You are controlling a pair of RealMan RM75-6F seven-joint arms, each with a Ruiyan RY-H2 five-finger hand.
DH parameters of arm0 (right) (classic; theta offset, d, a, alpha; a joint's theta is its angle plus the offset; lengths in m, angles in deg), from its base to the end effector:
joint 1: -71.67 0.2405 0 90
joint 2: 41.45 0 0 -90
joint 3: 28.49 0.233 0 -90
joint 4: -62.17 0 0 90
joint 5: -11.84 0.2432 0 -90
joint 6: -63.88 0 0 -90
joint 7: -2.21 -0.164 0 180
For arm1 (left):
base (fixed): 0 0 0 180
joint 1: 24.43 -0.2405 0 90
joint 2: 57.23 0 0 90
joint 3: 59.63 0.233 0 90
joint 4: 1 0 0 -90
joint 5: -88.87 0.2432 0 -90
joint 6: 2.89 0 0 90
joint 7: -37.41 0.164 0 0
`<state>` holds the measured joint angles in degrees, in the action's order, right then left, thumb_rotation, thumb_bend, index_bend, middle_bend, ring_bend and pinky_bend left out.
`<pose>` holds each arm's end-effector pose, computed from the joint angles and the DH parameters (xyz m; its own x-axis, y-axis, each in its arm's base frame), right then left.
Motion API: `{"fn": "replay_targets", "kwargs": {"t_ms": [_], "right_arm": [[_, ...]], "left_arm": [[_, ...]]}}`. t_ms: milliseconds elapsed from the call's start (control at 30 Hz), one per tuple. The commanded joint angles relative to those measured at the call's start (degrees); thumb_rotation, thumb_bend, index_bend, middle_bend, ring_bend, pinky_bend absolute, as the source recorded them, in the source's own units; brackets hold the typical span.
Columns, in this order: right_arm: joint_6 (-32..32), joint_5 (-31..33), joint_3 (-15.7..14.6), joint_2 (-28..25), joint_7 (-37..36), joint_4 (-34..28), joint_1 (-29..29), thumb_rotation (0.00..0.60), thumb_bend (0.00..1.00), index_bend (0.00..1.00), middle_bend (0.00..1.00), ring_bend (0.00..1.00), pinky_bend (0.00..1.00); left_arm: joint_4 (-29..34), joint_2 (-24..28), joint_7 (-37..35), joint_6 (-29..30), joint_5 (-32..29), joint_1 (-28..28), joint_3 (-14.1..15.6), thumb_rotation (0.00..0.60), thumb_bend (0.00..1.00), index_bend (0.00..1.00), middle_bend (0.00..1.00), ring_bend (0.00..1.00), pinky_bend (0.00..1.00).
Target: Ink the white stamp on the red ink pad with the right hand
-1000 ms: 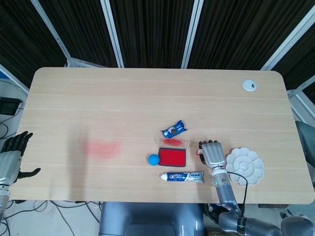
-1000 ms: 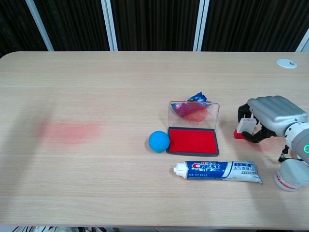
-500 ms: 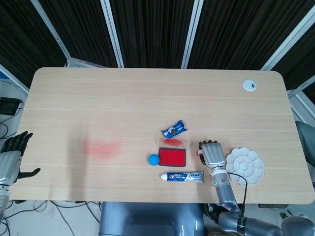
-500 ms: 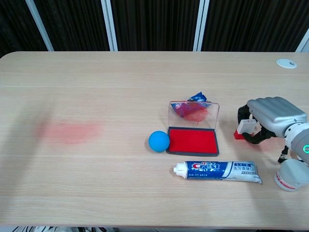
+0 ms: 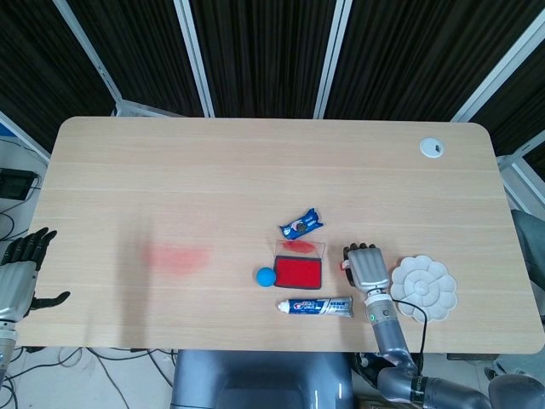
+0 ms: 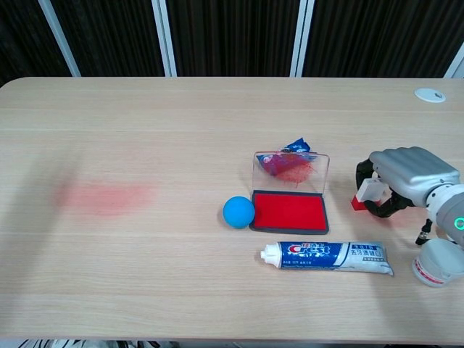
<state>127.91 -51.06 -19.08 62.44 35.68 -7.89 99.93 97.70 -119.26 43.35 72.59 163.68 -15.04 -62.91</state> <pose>-0.2102 -0.3107 -0.0972 0.5589 -0.2349 0.7953 -0.8286 -0.1201 0.5468 -0.3024 0.2217 0.1033 0.3867 0.1515 0.9097 0.9118 0.0849 -0.4018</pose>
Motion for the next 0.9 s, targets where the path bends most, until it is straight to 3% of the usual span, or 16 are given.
{"fn": "replay_targets", "kwargs": {"t_ms": [33,267,467,667,900], "right_arm": [[0.05,0.04,-0.03,-0.05,0.20,-0.12,0.04,0.600,0.45,0.46,0.38,0.39,0.42],[0.10,0.40,-0.02,-0.17,0.75,-0.55,0.11,0.600,0.42,0.42,0.36,0.36,0.41],[0.11,0.85,0.01,-0.35,1.51,-1.14,0.19,0.600,0.34,0.26,0.25,0.27,0.36],[1.08,0.62,0.19,-0.76,2.18,-2.51,0.27,0.600,0.25,0.08,0.09,0.12,0.30],[3.54,-1.33,0.14,-2.56,2.13,-5.85,-0.09,0.600,0.21,0.02,0.03,0.06,0.26]], "left_arm": [[0.00,0.01,-0.03,0.00,0.00,0.00,-0.01,0.600,0.02,0.00,0.00,0.00,0.00],[0.00,0.06,-0.10,-0.02,0.01,0.01,-0.02,0.600,0.02,0.00,0.00,0.00,0.00],[0.00,0.05,-0.08,0.02,0.02,0.00,-0.02,0.600,0.02,0.00,0.00,0.00,0.00],[0.01,0.07,-0.11,0.07,0.05,-0.01,-0.05,0.600,0.02,0.00,0.00,0.00,0.00],[-0.15,-0.04,-0.06,0.44,0.23,-0.12,-0.08,0.600,0.02,0.00,0.00,0.00,0.00]]}}
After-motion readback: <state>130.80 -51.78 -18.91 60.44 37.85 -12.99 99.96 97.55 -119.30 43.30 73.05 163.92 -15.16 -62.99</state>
